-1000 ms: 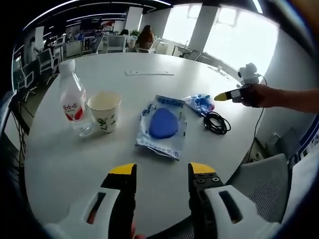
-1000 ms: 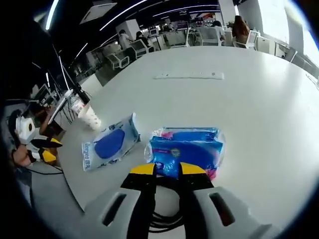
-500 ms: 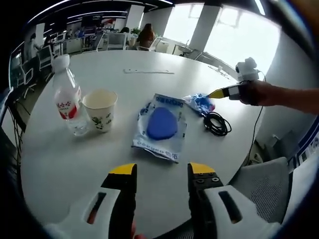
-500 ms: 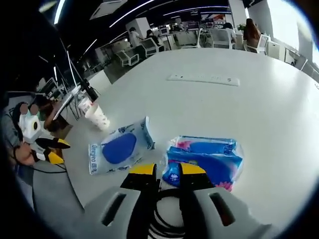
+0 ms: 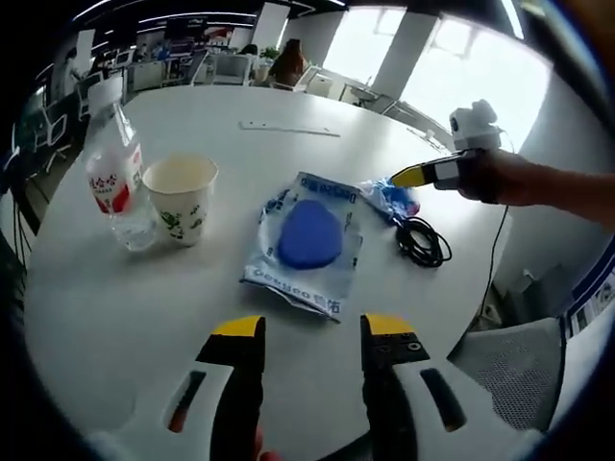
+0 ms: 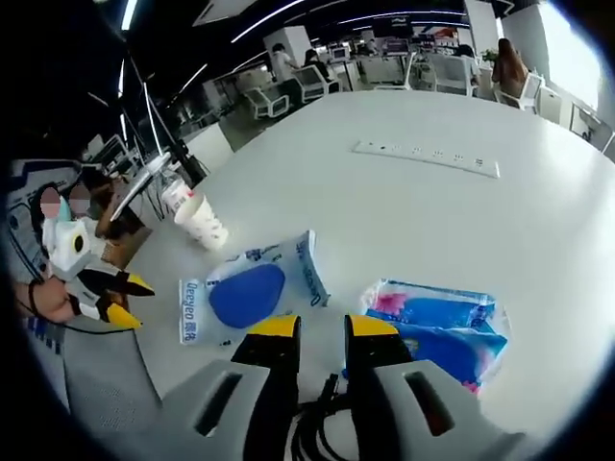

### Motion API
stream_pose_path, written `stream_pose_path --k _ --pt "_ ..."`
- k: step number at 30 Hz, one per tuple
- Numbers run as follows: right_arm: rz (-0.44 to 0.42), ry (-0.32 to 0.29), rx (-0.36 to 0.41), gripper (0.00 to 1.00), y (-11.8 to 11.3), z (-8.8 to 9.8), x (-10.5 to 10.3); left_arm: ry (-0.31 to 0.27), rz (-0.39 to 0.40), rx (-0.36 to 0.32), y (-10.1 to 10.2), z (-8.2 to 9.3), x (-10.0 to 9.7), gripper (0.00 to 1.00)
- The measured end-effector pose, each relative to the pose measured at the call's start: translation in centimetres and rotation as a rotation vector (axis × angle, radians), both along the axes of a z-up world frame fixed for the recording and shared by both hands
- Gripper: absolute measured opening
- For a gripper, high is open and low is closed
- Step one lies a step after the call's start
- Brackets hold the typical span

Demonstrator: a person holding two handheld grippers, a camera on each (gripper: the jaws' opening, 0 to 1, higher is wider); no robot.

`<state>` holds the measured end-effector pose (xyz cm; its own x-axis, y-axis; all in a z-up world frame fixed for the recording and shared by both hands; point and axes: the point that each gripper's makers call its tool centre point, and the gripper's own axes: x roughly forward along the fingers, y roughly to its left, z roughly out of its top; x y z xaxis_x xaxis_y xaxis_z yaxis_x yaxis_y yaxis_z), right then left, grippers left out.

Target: Arrange the tabletop items into an orderly group along one side of the table until the central work area is clear of visible clutter.

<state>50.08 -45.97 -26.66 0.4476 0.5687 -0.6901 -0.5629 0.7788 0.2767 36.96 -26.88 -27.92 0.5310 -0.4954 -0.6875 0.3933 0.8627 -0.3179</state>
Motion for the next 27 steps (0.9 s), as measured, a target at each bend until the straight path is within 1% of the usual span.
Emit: stream_pose_path --k 7,16,18,22,27 --pt "0.058 0.006 -0.027 0.17 0.6 -0.8 0.3 0.021 0.009 -0.014 -0.8 -1.0 0.3 0.38" --pt "0.114 0.019 -0.044 0.17 2.4 -2.1 1.0 0.046 0.024 -0.031 -2.1 -2.1 0.7 0.37" --pt "0.14 0.019 -0.062 0.17 2.8 -2.6 1.1 0.05 0.029 -0.037 -2.3 -2.2 0.8 0.37" --pt "0.182 0.019 -0.085 0.18 3.4 -3.3 1.3 0.06 0.034 -0.037 -2.6 -2.4 1.1 0.37" --pt "0.212 0.02 -0.119 0.19 3.8 -4.3 1.8 0.081 0.046 -0.03 -2.3 -3.0 1.6 0.37"
